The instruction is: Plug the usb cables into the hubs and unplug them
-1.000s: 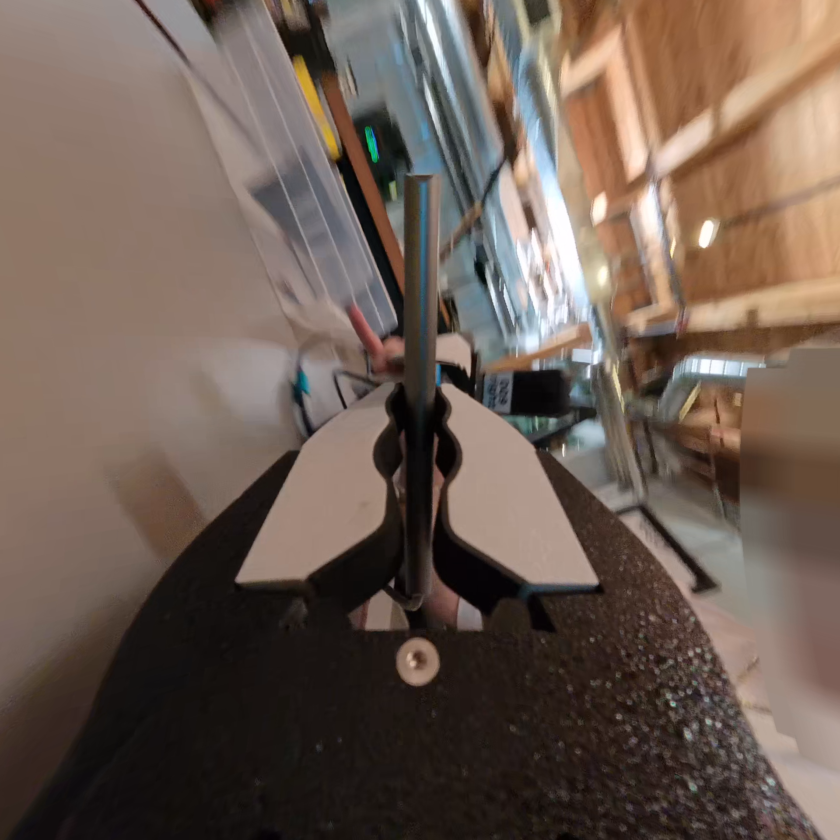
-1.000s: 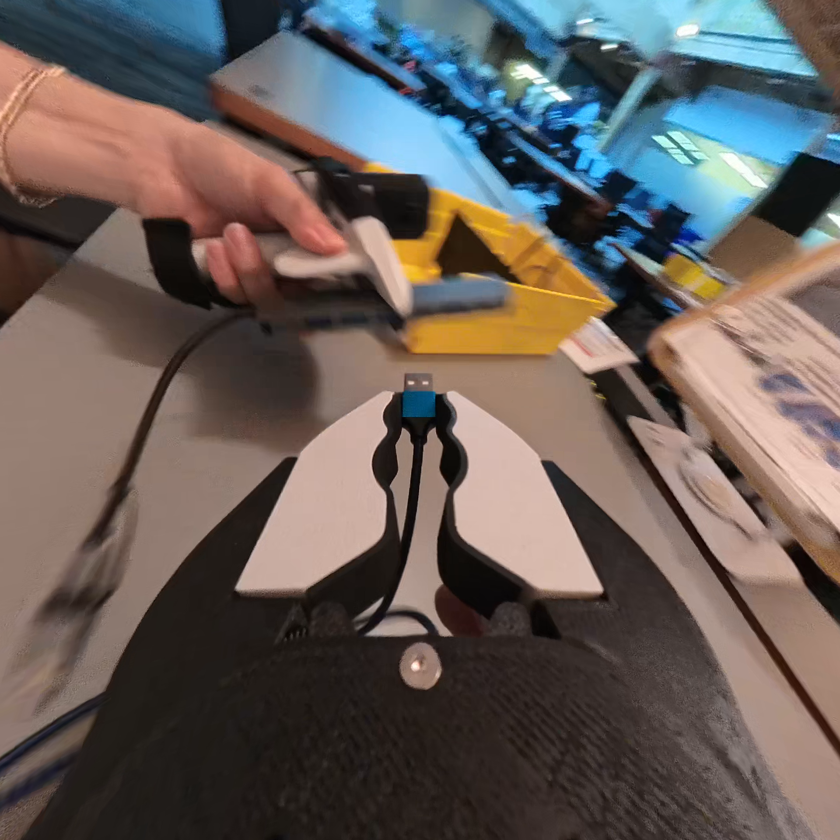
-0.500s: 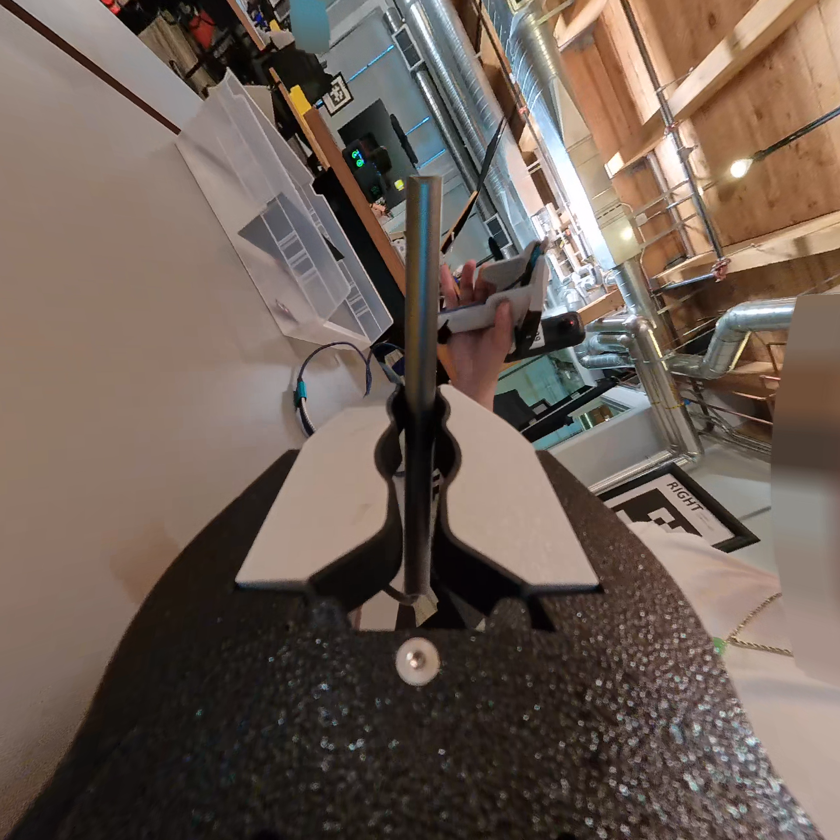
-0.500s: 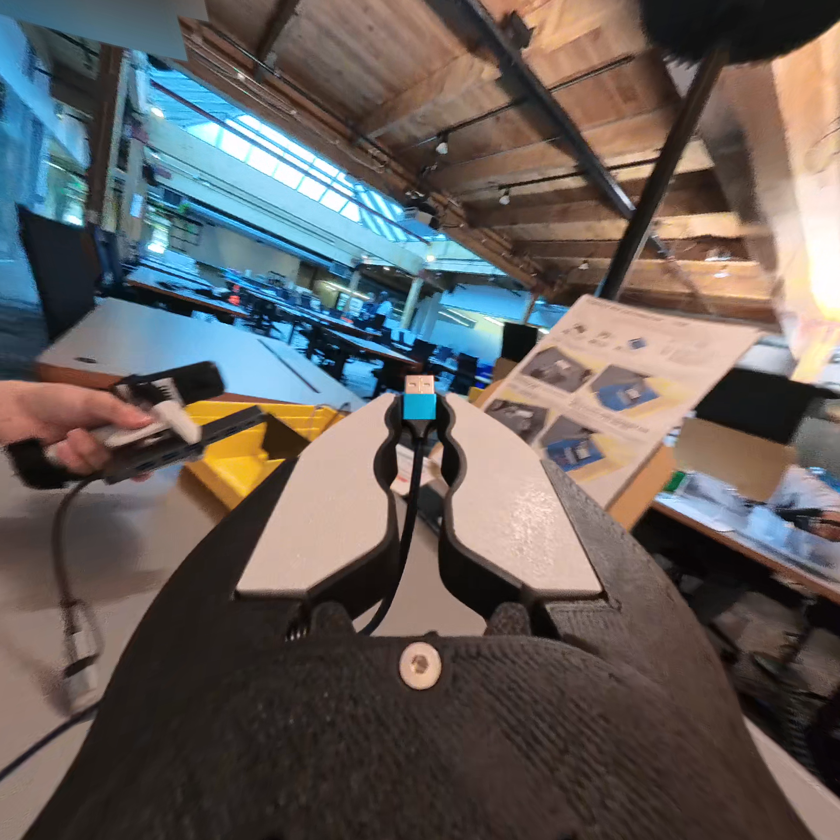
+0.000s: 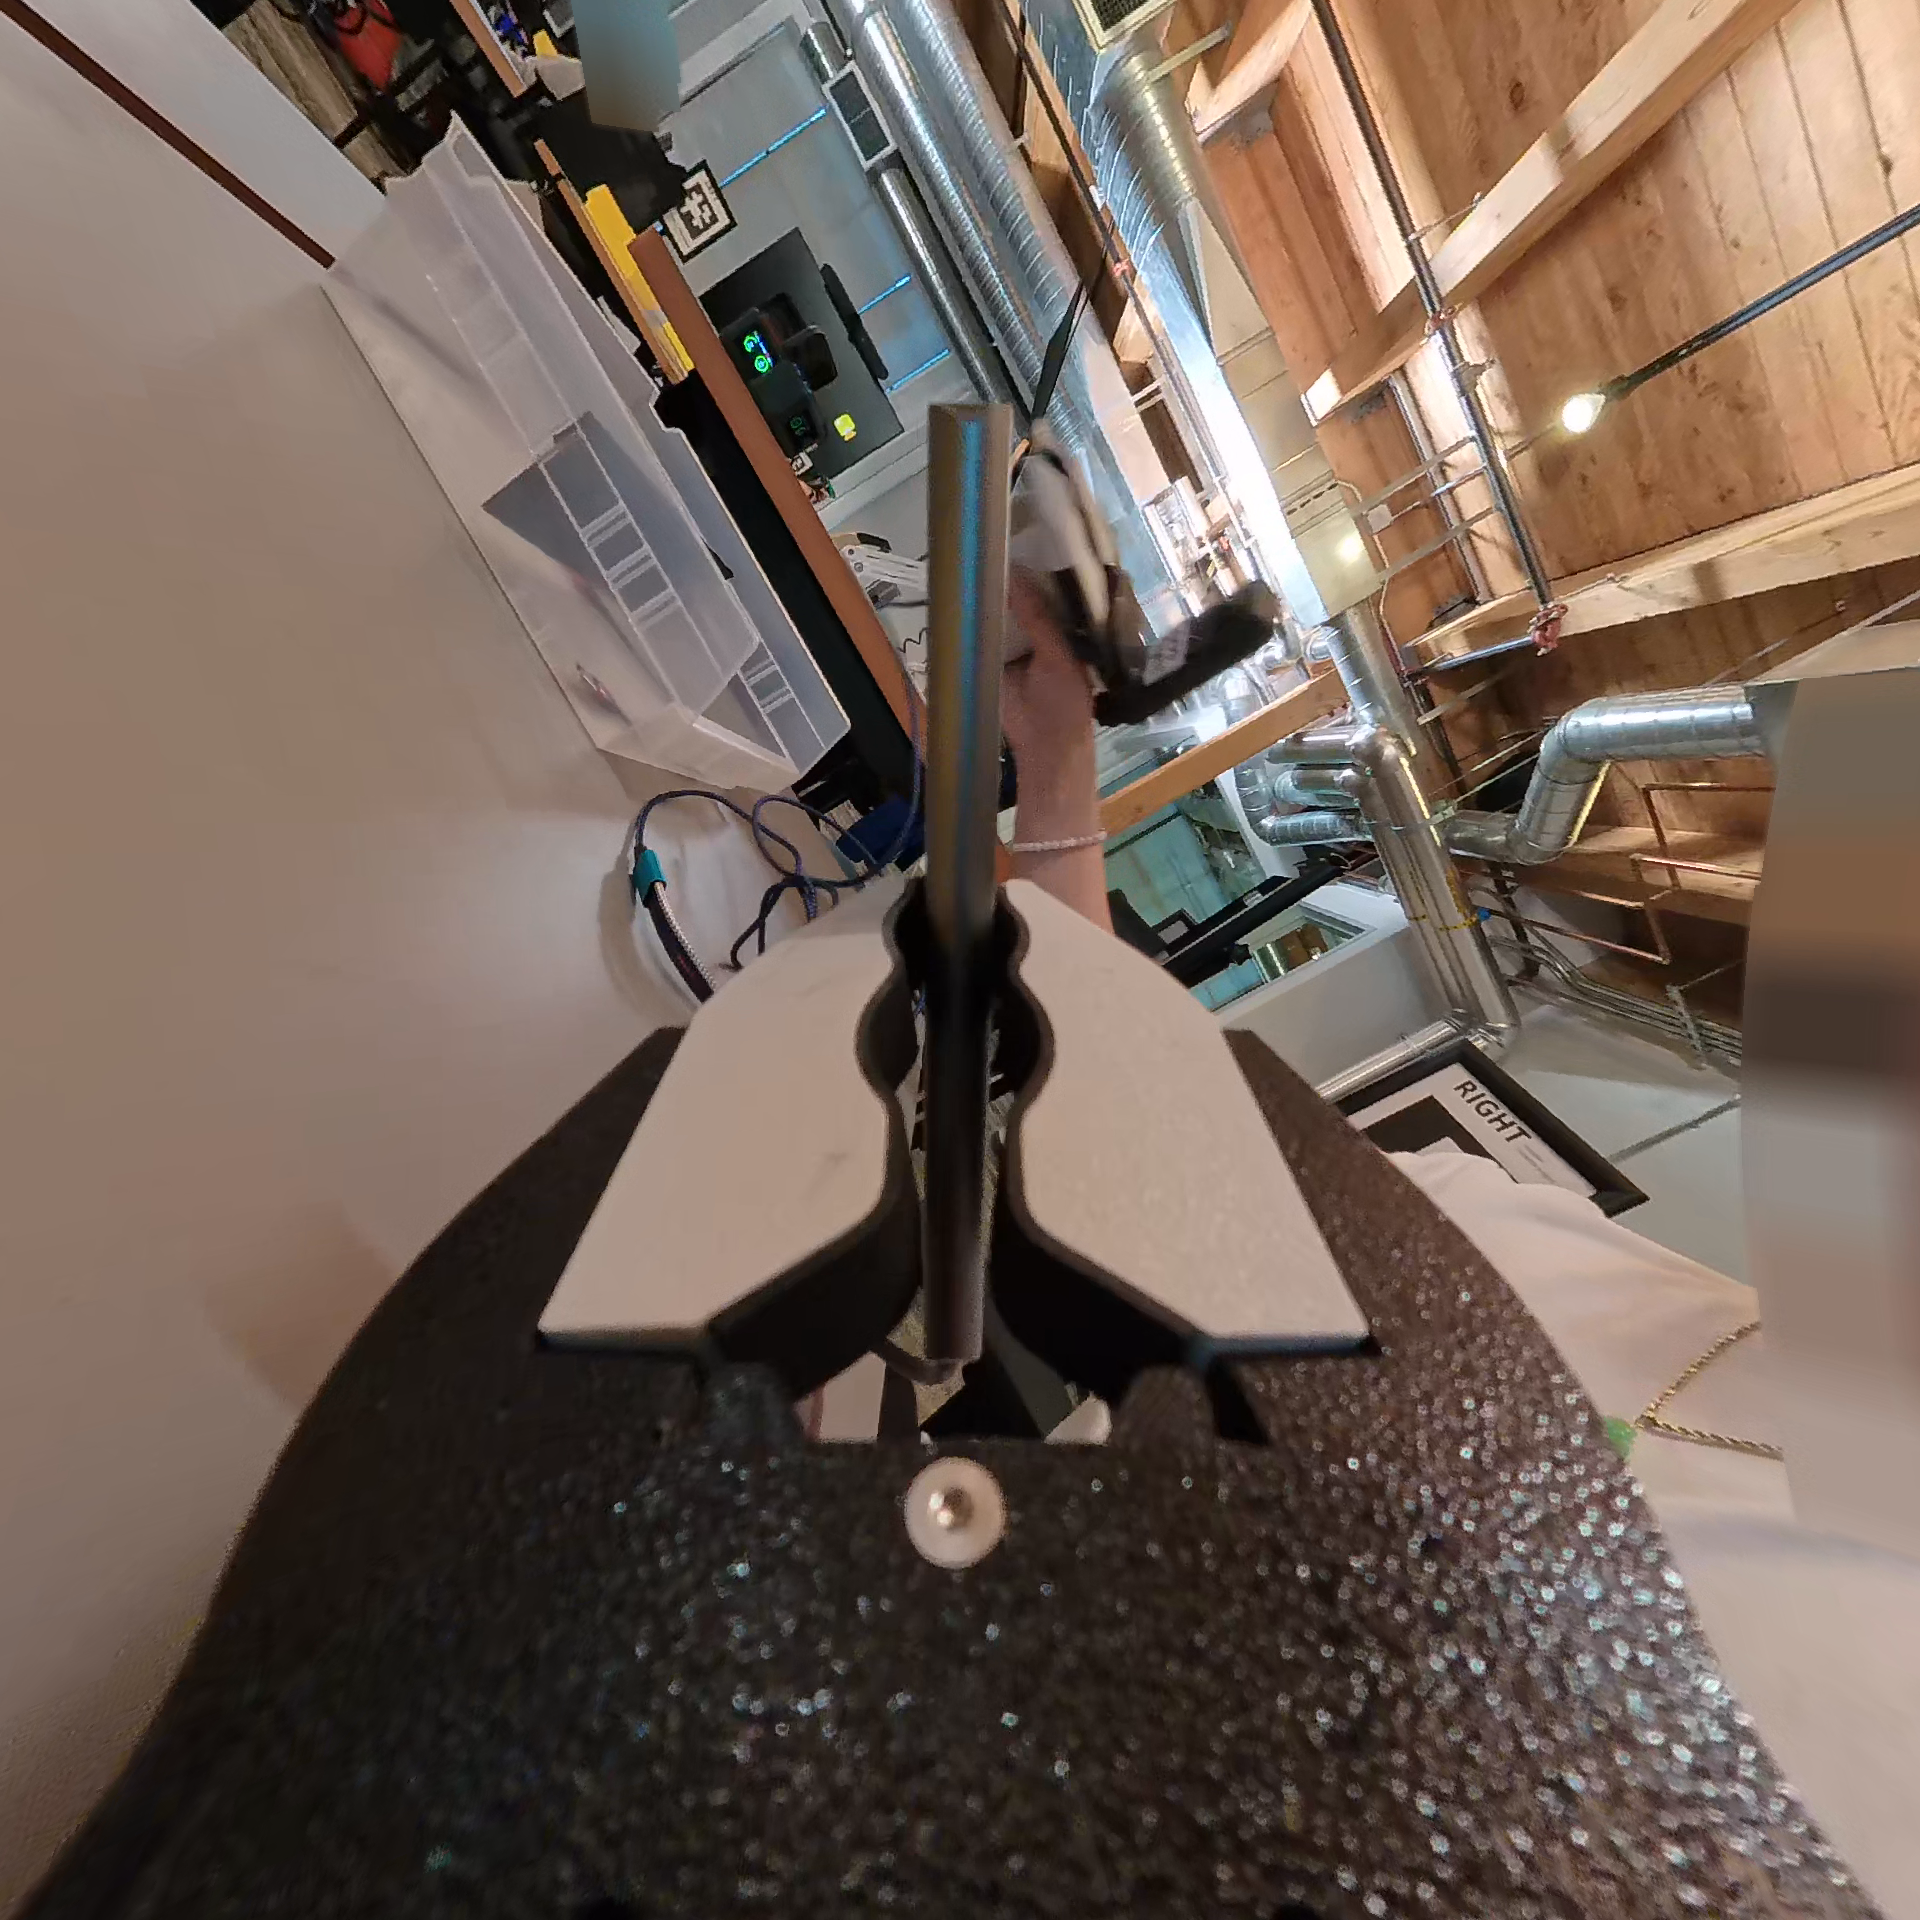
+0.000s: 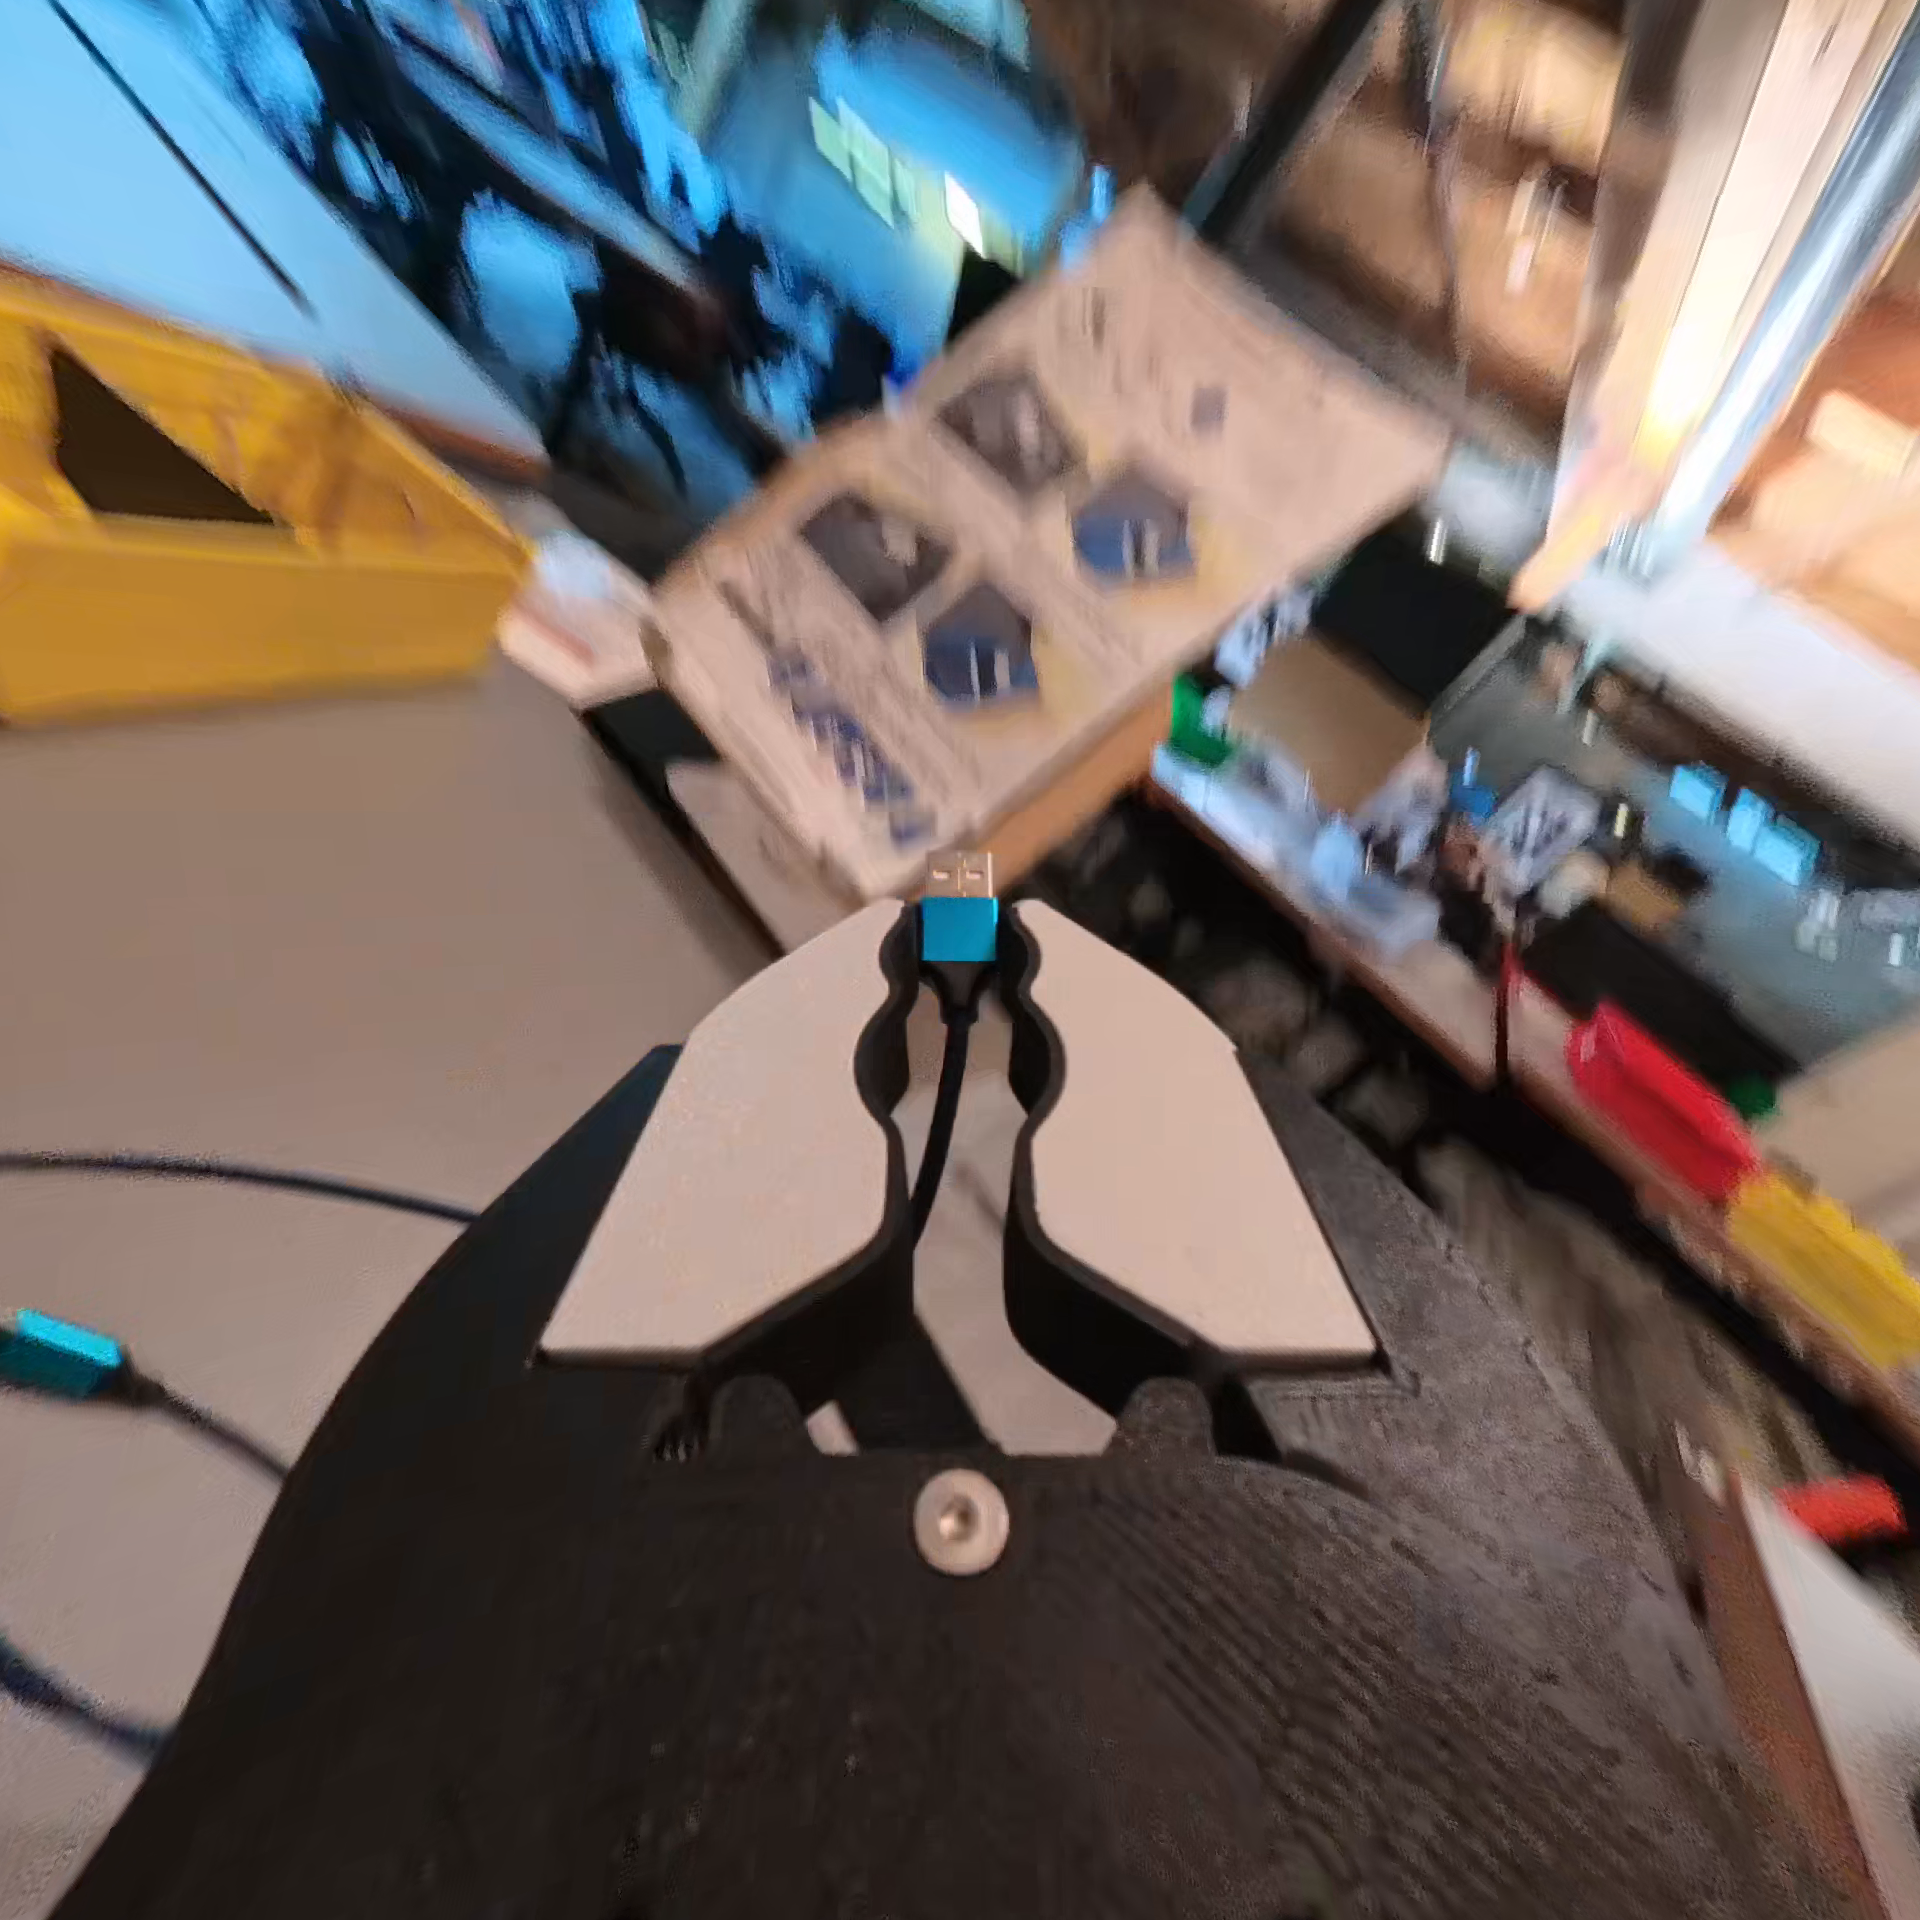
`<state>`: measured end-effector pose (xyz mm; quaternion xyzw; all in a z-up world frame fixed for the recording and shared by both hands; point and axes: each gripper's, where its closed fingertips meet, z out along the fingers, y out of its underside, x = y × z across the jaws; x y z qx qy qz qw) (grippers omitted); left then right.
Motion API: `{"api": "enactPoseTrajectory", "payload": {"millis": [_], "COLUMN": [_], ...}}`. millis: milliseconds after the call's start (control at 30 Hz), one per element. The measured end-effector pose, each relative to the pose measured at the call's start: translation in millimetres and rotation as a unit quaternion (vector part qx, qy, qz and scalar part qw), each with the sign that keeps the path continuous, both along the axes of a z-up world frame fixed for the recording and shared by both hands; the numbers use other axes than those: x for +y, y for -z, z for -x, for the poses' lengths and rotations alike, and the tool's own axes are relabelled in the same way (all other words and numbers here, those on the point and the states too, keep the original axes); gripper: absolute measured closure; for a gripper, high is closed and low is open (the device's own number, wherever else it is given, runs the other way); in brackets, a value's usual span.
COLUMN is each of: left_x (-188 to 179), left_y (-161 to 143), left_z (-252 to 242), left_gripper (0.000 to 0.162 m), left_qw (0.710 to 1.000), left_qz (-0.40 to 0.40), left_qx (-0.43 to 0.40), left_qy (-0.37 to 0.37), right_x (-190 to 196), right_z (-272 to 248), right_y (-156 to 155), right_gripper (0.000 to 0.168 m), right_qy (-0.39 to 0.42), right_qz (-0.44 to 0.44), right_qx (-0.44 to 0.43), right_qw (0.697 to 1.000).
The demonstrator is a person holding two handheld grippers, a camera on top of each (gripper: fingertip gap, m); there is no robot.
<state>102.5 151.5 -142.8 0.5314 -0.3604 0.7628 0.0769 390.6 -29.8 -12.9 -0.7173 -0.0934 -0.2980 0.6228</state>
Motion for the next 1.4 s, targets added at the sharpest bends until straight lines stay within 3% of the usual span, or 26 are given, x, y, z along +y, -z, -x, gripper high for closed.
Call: {"api": "enactPoseTrajectory", "payload": {"millis": [167,333,467,500,533,567,700,767,900,967,1067,1133,1200,1400], "left_x": [-3,-7,-10,-9,-9,-8,-8,-10,-16,-18,-20,-22,-27,-40], "left_y": [1,2,4,4,5,6,7,6,5,6,8,9,9,9], "left_z": [-1,-2,1,1,1,1,-1,-2,-3,-3,-3,-3,-3,-4], "left_gripper": [0.152,0.153,0.153,0.153,0.153,0.153,0.153,0.153,0.152,0.153,0.153,0.153,0.153,0.153], "left_qw": [1.000,1.000,1.000,1.000,1.000,1.000,1.000,1.000,1.000,1.000,0.999,0.999,0.999,0.996], "left_qz": [-0.005,-0.002,-0.004,-0.004,-0.003,-0.002,0.003,0.002,-0.002,-0.001,-0.001,-0.002,0.001,0.002], "left_qx": [-0.001,0.000,0.002,0.003,0.004,0.005,0.006,0.004,-0.003,-0.003,-0.001,-0.003,-0.008,-0.016], "left_qy": [0.004,0.011,0.017,0.017,0.017,0.017,0.020,0.022,0.028,0.031,0.036,0.042,0.052,0.083], "right_x": [-9,-18,-15,-15,-16,-18,-32,-32,-24,-39,-67,-58,-47,-29], "right_z": [-56,-75,-60,-52,-41,-32,-17,-4,69,110,141,160,183,193], "right_y": [121,189,185,179,173,168,155,147,136,152,178,191,214,277], "right_gripper": [0.154,0.147,0.124,0.114,0.091,0.078,0.068,0.072,0.073,0.073,0.067,0.065,0.069,0.066], "right_qy": [0.092,0.109,0.071,0.050,0.026,0.013,0.002,0.002,-0.015,0.018,0.129,0.131,0.107,0.162], "right_qz": [0.198,0.349,0.360,0.356,0.354,0.353,0.367,0.357,0.333,0.373,0.399,0.367,0.371,0.435], "right_qx": [0.092,0.107,0.134,0.137,0.145,0.156,0.182,0.229,0.273,0.275,0.298,0.344,0.404,0.389], "right_qw": [0.971,0.925,0.920,0.923,0.924,0.922,0.912,0.905,0.902,0.886,0.857,0.854,0.829,0.796]}}
